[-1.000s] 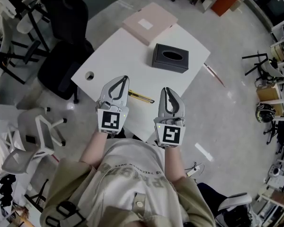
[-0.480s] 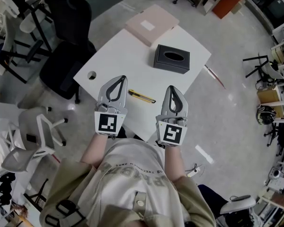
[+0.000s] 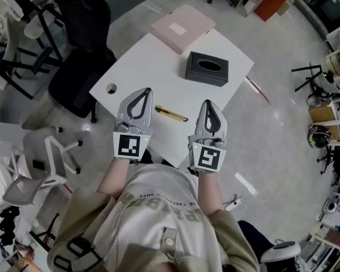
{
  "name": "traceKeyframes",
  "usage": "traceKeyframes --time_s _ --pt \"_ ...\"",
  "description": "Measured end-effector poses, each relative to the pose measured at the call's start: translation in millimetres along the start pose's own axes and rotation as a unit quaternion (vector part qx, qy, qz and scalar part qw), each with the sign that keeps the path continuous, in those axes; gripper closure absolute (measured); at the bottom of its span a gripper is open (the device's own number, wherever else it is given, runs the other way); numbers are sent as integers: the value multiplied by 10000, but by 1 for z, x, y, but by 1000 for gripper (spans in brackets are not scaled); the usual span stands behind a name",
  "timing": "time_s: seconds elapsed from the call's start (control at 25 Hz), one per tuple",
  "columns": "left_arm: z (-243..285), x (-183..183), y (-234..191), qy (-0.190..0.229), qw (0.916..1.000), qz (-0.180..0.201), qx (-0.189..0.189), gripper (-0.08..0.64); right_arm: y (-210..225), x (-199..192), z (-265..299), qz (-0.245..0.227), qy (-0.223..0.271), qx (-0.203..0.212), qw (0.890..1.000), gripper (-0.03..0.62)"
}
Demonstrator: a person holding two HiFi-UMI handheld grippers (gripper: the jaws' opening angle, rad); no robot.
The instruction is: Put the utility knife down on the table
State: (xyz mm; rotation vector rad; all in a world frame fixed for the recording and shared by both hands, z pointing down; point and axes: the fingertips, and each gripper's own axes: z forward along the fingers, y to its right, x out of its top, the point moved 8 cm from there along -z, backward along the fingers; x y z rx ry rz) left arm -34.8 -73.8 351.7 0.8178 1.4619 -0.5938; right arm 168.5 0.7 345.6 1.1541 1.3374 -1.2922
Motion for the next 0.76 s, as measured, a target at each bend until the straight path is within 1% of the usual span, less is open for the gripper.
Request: traceKeyframes --time_s 0.32,0.48,0.76 --pt "-1 0 -6 9 9999 -103 87 552 3 2 0 -55 27 6 10000 592" --pt "-1 5 -8 87 9999 -35 98 552 1 2 2 -134 52 30 9999 592" --pt "-1 2 -13 22 9999 -96 92 552 -1 3 4 -151 -10 0 9999 592"
